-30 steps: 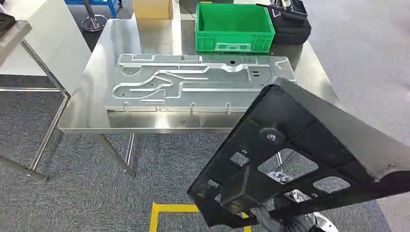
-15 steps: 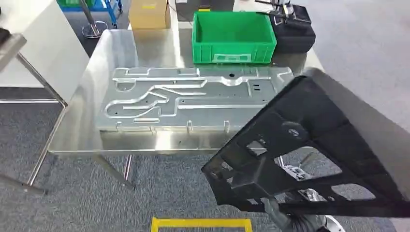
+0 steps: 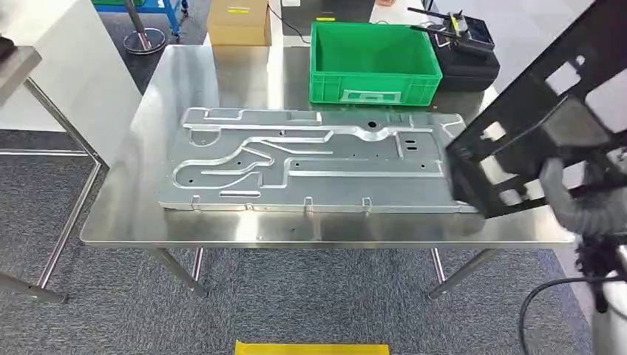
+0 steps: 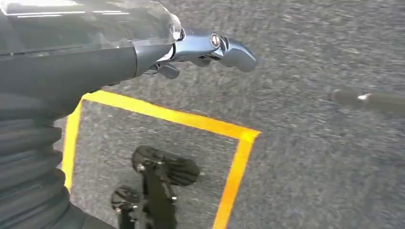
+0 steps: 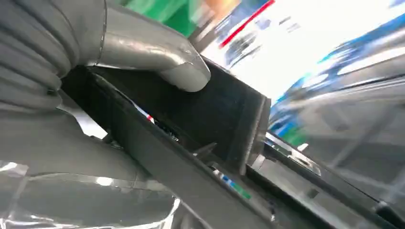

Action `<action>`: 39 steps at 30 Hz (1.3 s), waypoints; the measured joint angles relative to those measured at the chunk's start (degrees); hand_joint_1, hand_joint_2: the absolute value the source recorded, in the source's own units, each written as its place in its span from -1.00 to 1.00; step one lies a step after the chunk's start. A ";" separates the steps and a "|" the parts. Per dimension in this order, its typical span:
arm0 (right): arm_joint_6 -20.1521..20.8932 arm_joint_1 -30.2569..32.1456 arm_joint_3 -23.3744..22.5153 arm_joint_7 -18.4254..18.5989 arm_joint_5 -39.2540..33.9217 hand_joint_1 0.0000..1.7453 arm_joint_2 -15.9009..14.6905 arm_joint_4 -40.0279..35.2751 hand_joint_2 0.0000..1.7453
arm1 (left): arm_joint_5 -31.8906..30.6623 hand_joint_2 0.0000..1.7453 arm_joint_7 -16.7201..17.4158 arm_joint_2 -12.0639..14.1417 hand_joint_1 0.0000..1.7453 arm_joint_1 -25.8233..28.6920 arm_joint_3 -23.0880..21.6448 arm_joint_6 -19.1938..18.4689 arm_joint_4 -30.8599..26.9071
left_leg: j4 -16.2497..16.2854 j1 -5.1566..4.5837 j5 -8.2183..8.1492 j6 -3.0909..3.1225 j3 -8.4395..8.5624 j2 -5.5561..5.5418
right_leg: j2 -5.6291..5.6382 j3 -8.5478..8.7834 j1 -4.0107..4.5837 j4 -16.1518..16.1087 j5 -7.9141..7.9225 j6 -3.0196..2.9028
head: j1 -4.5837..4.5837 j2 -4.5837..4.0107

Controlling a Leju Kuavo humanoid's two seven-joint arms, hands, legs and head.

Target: Take the parts from the cabinet and place them on the table.

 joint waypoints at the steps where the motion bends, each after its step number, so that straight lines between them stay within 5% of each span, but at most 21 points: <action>1: -1.71 -2.98 -0.28 1.84 3.98 1.00 -1.62 2.97 1.00 | -0.22 1.00 -0.11 0.15 -1.00 -0.14 -0.04 -0.13 0.00 | 0.00 -0.13 -0.08 0.12 0.00 0.01 | 0.00 -2.90 -0.02 5.37 -2.29 0.20 | 0.00 0.00; 2: -3.04 -5.74 -0.08 3.32 7.61 1.00 -2.97 5.77 1.00 | -0.55 1.00 -0.24 0.31 -1.00 -0.25 -0.11 -0.31 0.00 | 0.01 -0.30 -0.17 0.25 -0.01 0.01 | -0.01 -5.54 -0.05 9.89 -3.66 0.31 | 0.00 0.00; 4: -4.37 -11.57 1.65 6.10 15.79 1.00 -5.79 11.81 1.00 | -0.87 1.00 -0.50 0.59 -1.00 -0.27 -0.20 -0.63 0.00 | 0.02 -0.50 -0.26 0.36 0.16 -0.01 | -0.01 -7.36 -0.04 11.60 -2.10 0.19 | 0.00 0.00; 7: -4.34 -22.15 7.87 9.26 28.46 1.00 -8.91 22.35 1.00 | -1.59 1.00 -0.94 0.90 -1.00 -0.73 -0.55 -1.05 0.02 | 0.02 -0.80 -0.53 0.22 0.77 -0.13 | 0.01 -2.03 0.18 -1.92 6.73 -0.86 | 0.02 0.00; 9: -4.50 -29.26 13.41 10.09 35.06 1.00 -9.24 29.53 1.00 | -1.81 1.00 -0.98 0.92 -1.00 -1.25 -0.68 -1.07 0.02 | 0.15 -1.13 -0.51 -0.21 0.29 -0.10 | -0.05 -0.76 0.81 -5.64 6.59 -1.32 | -0.02 0.00; 11: -5.31 -34.87 20.00 10.62 40.34 1.00 -8.92 37.54 1.00 | -1.79 1.00 -1.05 1.07 -1.00 -1.62 -0.72 -1.07 0.04 | -0.16 -0.88 -0.24 -0.80 0.19 -0.08 | 0.01 -1.08 1.06 -5.36 6.65 -1.50 | -0.02 0.00; 14: -5.74 -41.76 29.15 10.57 47.25 1.00 -6.02 48.59 1.00 | -1.29 1.00 -1.55 1.18 -1.00 -1.72 -0.72 -1.60 0.04 | 1.53 -0.87 -1.50 -1.92 -0.43 -0.07 | -0.20 -0.54 0.47 -6.38 7.26 -2.44 | -0.09 0.00; 17: -6.31 -45.21 36.99 10.64 51.42 1.00 -1.26 57.70 1.00 | -0.63 1.00 -2.05 1.20 -1.00 -1.63 -0.70 -1.94 0.04 | 14.03 -0.81 -7.15 -2.42 -6.60 -0.07 | -0.09 -0.49 0.71 -6.33 7.10 -3.13 | -0.13 0.00; 19: -6.95 -45.48 41.40 10.99 53.26 1.00 1.61 62.39 1.00 | -0.55 1.00 -2.36 1.20 -1.00 -1.43 -0.70 -2.10 0.13 | 17.64 -0.81 -7.04 -2.52 -8.95 -0.07 | -0.08 -0.37 0.97 -6.19 6.93 -3.35 | -0.13 0.00; 20: -7.36 -45.44 42.79 11.21 54.22 1.00 2.70 63.91 1.00 | -0.52 1.00 -2.54 1.20 -1.00 -1.33 -0.70 -2.12 0.13 | 14.97 -0.81 -4.93 -2.42 -8.01 -0.06 | -0.08 -0.28 1.06 -6.08 6.78 -3.40 | -0.13 0.00; 22: -8.87 -45.35 45.80 11.86 55.40 1.00 5.19 67.34 1.00 | -0.55 1.00 -2.71 1.31 -1.00 -1.17 -0.70 -2.14 0.15 | 4.69 -0.86 0.70 -1.95 -3.34 -0.06 | -0.15 0.00 1.19 -5.75 6.23 -3.30 | -0.15 0.00; 23: -9.51 -45.22 46.83 11.91 55.70 1.00 6.13 68.52 1.00 | -0.55 1.00 -2.73 1.42 -1.00 -1.09 -0.70 -2.19 0.15 | 0.66 -0.95 1.45 -1.49 -1.70 -0.07 | -0.29 0.08 1.20 -5.65 5.94 -3.20 | -0.11 0.00; 28: -14.05 -43.27 50.28 10.53 55.79 1.00 8.81 72.36 1.00 | -1.29 1.00 -3.13 1.73 -1.00 -0.86 -0.70 -2.62 0.15 | -0.81 -0.72 0.99 -0.38 -0.60 0.01 | -0.47 -0.02 1.76 -5.77 5.48 -2.05 | -0.11 0.00; 30: -15.71 -42.54 51.11 10.48 55.85 1.00 9.43 73.28 1.00 | -1.55 1.00 -3.37 1.81 -1.00 -1.04 -0.70 -2.62 0.15 | -1.38 -0.56 1.09 0.08 -0.03 -0.06 | -0.31 -1.51 1.30 -2.16 3.15 -1.50 | 0.02 0.00; 31: -16.23 -42.20 51.52 10.40 56.03 -1.00 9.68 73.88 -1.00 | -1.79 1.00 -3.45 1.79 -1.00 -1.14 -0.70 -2.58 0.15 | -1.38 -0.56 1.01 0.20 0.05 -0.06 | -0.29 -3.91 1.03 2.59 0.96 -1.20 | 0.00 0.00; 33: -16.65 -40.93 52.13 10.48 56.36 -1.00 10.48 74.74 -1.00 | -1.86 1.00 -3.45 1.77 -1.00 -1.14 -0.72 -2.47 0.22 | -1.36 -0.54 0.79 0.25 0.24 -0.06 | -0.30 -8.43 0.61 10.40 -1.45 -0.75 | 0.00 0.00; 34: -16.76 -40.19 52.40 10.48 56.40 -1.00 10.96 75.11 -1.00 | -1.86 1.00 -3.43 1.75 -1.00 -1.12 -0.72 -2.47 0.30 | -1.33 -0.46 0.67 0.14 0.37 -0.07 | -0.31 -9.50 0.40 11.53 -0.92 -0.60 | 0.02 0.00; 35: -16.87 -39.48 52.64 10.40 56.53 -1.00 11.64 75.37 -1.00 | -1.88 1.00 -3.43 1.70 -1.00 -1.11 -0.72 -2.47 0.39 | -1.29 -0.39 0.52 -0.02 0.56 -0.07 | -0.34 -9.08 0.21 9.75 1.02 -0.49 | 0.02 0.00; 37: -16.98 -38.93 52.81 10.55 56.42 -1.00 12.75 75.70 -1.00 | -2.03 1.00 -3.43 1.62 -1.00 -1.15 -0.79 -2.47 0.46 | -0.95 -0.24 0.04 -0.48 0.96 -0.07 | -0.39 -4.73 -0.17 0.02 6.84 -0.40 | 0.02 0.00; 38: -17.00 -38.91 52.85 10.55 56.33 -1.00 13.18 75.87 -1.00 | -2.08 1.00 -3.43 1.62 -1.00 -1.14 -0.85 -2.47 0.48 | -0.72 -0.25 -0.25 -0.82 1.01 -0.07 | -0.48 -2.65 -0.29 -4.64 8.43 -0.41 | 0.02 0.00; 39: -17.13 -38.86 52.85 10.55 56.18 -1.00 13.58 76.12 -1.00 | -2.25 1.00 -3.43 1.62 -1.00 -1.16 -0.90 -2.47 0.48 | -0.56 -0.53 -0.42 -1.14 0.86 -0.09 | -0.36 -2.23 0.27 -5.19 7.53 -0.58 | 0.02 0.00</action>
